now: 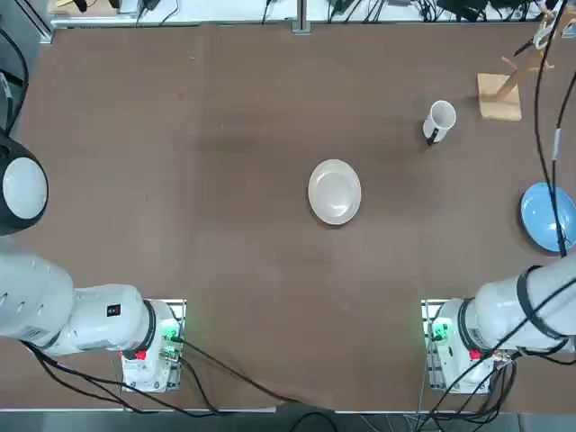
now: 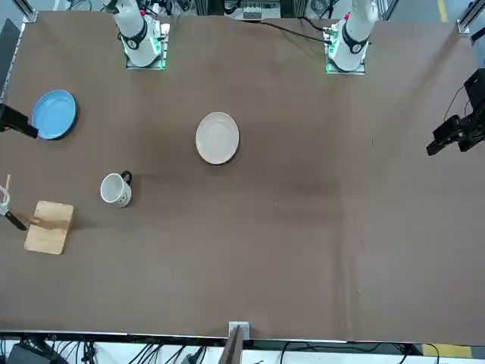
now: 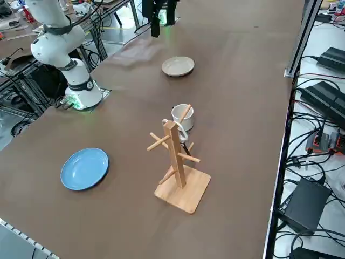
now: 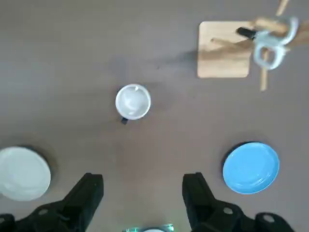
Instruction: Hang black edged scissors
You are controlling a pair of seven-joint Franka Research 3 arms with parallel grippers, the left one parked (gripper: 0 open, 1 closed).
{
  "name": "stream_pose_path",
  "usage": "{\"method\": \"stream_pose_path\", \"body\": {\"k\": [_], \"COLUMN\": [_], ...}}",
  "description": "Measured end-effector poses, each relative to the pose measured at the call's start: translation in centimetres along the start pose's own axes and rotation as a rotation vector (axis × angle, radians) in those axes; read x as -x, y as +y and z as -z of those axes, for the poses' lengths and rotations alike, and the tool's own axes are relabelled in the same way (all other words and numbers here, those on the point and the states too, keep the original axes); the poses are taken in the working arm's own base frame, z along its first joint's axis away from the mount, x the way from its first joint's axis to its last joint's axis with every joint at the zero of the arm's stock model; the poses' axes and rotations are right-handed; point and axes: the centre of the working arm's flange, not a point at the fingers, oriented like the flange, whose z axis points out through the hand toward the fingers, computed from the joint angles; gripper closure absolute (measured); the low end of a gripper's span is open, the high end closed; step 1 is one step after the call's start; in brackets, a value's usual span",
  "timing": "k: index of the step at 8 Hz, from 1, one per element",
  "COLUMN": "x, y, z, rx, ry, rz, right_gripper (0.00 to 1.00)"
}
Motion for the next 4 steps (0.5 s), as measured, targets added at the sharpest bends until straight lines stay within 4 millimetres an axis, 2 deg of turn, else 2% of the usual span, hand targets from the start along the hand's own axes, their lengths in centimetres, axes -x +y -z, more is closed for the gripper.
{"method": "stream_pose_path", "body": {"k": [2,4], "x": [2.8,4.4], "y": [-2.8,-4.1], "z": [0.2,0.4], "rx": [0.007,0.007], "ry": [-0.002,0.011], "rz": [0.051,0.075], "right_gripper": [0.00,0.00]}}
